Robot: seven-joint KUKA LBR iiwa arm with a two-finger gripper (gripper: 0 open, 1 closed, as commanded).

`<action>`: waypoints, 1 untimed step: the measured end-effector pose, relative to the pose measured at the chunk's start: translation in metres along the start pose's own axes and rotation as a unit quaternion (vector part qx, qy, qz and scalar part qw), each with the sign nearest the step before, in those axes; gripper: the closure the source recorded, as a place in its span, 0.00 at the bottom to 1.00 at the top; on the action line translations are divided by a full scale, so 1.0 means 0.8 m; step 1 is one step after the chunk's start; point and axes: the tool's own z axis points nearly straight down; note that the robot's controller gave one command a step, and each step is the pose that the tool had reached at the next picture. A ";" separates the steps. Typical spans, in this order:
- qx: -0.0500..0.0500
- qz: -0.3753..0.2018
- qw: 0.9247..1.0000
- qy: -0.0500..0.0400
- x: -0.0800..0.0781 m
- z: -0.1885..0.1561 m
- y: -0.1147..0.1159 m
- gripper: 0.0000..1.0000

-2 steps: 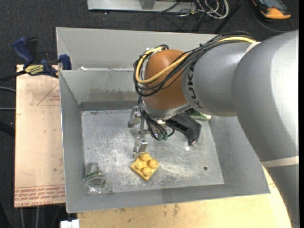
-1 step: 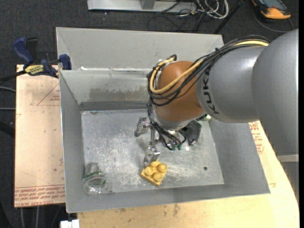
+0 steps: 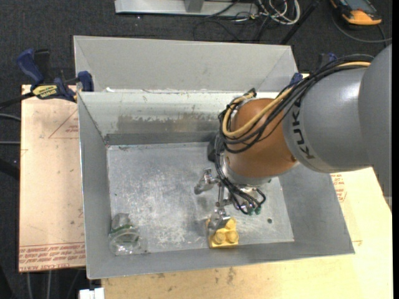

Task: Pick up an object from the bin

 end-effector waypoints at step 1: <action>0.001 -0.008 1.000 0.000 0.007 0.005 0.009 0.00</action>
Offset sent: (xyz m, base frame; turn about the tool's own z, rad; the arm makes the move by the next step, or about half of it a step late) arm -0.0010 -0.0769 0.0007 -0.1948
